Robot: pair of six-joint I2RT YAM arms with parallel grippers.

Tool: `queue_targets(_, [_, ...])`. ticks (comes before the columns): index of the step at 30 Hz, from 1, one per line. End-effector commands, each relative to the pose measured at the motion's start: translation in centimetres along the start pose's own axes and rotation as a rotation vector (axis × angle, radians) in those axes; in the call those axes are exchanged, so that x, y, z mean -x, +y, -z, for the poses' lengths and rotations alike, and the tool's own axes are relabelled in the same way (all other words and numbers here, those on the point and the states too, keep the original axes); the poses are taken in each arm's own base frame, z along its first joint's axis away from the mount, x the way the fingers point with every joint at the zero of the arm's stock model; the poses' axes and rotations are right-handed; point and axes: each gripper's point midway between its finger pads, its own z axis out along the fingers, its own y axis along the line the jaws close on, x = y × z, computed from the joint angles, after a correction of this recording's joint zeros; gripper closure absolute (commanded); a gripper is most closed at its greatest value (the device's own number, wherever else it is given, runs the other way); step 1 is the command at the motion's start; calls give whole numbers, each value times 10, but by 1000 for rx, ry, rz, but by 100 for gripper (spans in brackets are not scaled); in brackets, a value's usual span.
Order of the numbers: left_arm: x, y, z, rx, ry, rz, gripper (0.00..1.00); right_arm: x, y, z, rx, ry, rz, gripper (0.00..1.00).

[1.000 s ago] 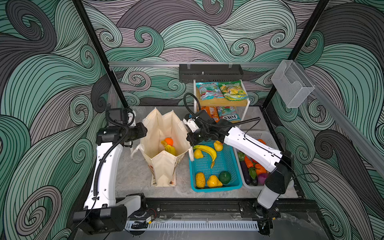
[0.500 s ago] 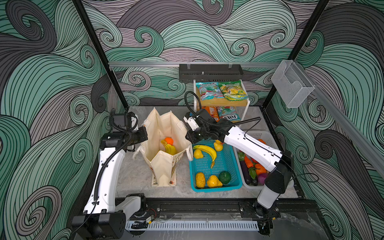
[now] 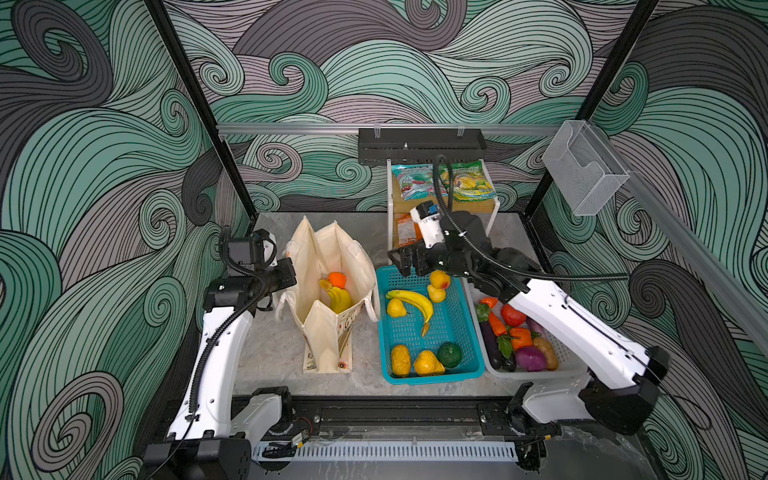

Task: Place the food into the grocery bag and tie it
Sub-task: 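Move the right gripper up toward the candy bags on the shelf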

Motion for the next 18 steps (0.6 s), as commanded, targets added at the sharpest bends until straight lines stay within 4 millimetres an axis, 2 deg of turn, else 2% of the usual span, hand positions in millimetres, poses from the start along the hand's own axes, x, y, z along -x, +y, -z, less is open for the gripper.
queue_targets(1, [-2,-2,-1,-16,-12,-19,100,24,-35,36,-97,-132,-67,1])
queue_targets(4, [-3,-3,-1,-29,-18,-16,100,32,-55,62,-136,-189,-81,1])
queue_targets(9, [-4,-3,-3,-30,-9,-15,100,42,-86,83,-175,-230,-142,1])
queue_targets(11, [-4,-3,-3,-31,-8,-15,100,46,-90,82,-152,-222,-165,1])
queue_targets(16, [-5,-1,-1,-22,-15,-22,100,63,-93,65,-126,-204,-169,1])
queue_targets(18, [-5,-2,-1,-24,-15,-24,100,71,-94,54,-121,-196,-142,6])
